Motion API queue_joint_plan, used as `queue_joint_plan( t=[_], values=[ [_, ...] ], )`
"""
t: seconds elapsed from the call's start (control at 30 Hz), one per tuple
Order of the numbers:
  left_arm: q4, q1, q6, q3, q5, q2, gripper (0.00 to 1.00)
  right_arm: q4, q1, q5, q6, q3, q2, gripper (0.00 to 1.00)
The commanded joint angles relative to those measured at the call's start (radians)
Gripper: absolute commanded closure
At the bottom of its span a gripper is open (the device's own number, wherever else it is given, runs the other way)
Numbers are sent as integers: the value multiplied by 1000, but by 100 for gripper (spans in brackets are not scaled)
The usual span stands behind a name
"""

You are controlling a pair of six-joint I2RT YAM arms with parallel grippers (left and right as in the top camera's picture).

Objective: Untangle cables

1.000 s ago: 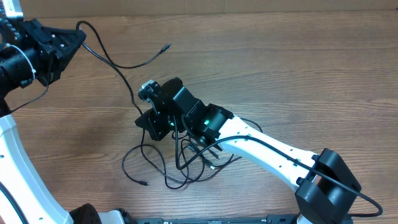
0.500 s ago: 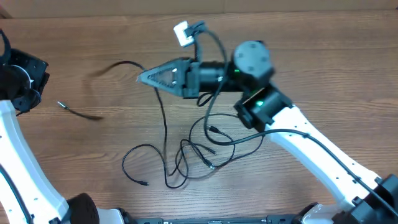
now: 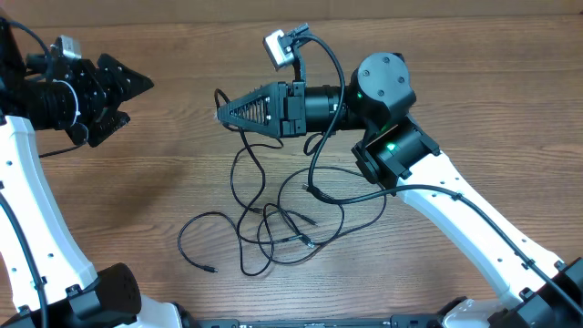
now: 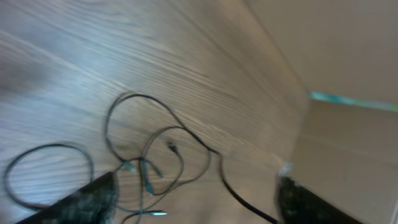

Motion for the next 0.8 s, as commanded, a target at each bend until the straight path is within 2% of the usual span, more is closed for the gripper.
queue_joint_plan(
  t=[0.0, 0.13, 0.17, 0.2, 0.43, 0.53, 0.57, 0.67, 0.77],
  values=[
    [-27, -10, 36, 1, 186, -1, 0, -109, -2, 60, -119, 8, -4, 96],
    [-54, -13, -8, 0, 430, -1, 0, -214, -2, 152, -219, 7, -4, 96],
    [-53, -13, -32, 0, 437, -1, 0, -214, -2, 151, -224, 7, -4, 96],
    [-53, -13, -104, 0, 439, -1, 0, -214, -2, 152, -224, 7, -4, 96],
    [-48, -22, -320, 0, 444, -1, 0, -212, 51, 179, -251, 7, -3, 96],
    [-40, -35, -324, 0, 460, -1, 0, -213, 118, 217, -325, 7, -1, 96],
    [-40, -48, -324, 0, 483, -1, 7, -212, 148, 254, -332, 7, 1, 96],
    [-34, -77, -325, 0, 496, 0, 9, -209, 180, 272, -332, 7, 3, 96],
    [-36, -100, -324, 0, 496, 0, 29, -209, 195, 271, -353, 7, 3, 96]
  ],
)
